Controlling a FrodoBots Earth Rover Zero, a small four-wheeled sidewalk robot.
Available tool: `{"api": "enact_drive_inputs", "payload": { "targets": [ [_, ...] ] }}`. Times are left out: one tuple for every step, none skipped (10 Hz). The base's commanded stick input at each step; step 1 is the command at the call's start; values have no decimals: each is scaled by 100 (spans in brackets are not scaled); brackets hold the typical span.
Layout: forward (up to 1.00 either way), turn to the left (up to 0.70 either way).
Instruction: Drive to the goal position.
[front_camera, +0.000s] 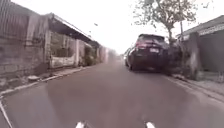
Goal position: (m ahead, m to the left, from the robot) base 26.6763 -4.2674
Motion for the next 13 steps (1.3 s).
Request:
{"api": "enact_drive_inputs", "payload": {
  "targets": [
    [100, 0],
    [100, 0],
    [100, 0],
    [100, 0],
    [100, 0],
    [100, 0],
    [100, 0],
    [100, 0],
    [100, -1],
    [100, -15],
    [100, -34],
    [100, -20],
    [100, 0]
  ]
}}
